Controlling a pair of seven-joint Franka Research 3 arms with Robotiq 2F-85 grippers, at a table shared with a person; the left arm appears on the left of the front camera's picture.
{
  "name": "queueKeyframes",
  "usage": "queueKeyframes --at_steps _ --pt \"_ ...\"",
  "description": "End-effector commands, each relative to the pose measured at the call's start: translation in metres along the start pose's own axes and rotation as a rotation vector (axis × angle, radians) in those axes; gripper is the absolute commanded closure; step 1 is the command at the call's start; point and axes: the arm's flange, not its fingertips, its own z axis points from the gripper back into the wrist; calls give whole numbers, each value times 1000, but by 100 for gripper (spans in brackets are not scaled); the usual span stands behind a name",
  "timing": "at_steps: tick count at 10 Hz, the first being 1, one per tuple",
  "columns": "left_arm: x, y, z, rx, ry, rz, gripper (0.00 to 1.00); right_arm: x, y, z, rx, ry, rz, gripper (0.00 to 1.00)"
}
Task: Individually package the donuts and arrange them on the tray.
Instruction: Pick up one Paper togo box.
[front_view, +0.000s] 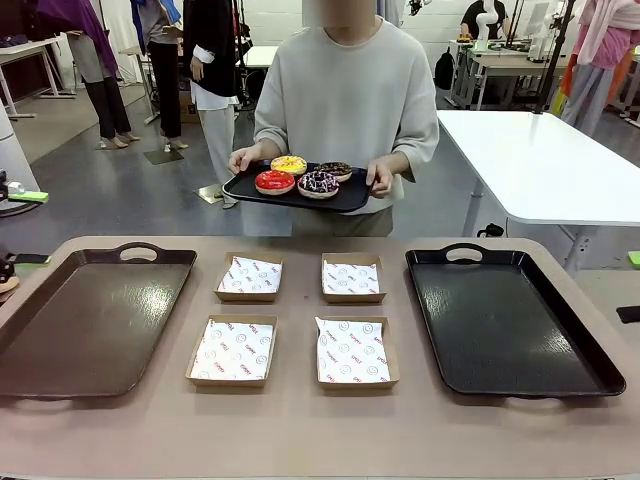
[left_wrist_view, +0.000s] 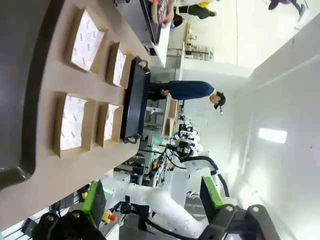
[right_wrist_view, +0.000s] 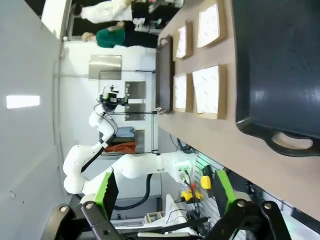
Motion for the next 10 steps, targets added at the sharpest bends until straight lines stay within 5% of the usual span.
queueKeyframes --at_steps 1,4,5,10 --pt "-26 26 -4 -21 -23 5 0 -12 -10 -3 -24 -2 18 0" --pt "-32 41 4 69 -50 8 0 -9 -7 -7 -30 -21 19 0" --pt "5 25 19 -7 -40 50 0 -3 -9 8 -22 -20 -9 0" --pt "5 25 19 -7 -40 50 0 -3 -9 8 -22 -20 -9 0"
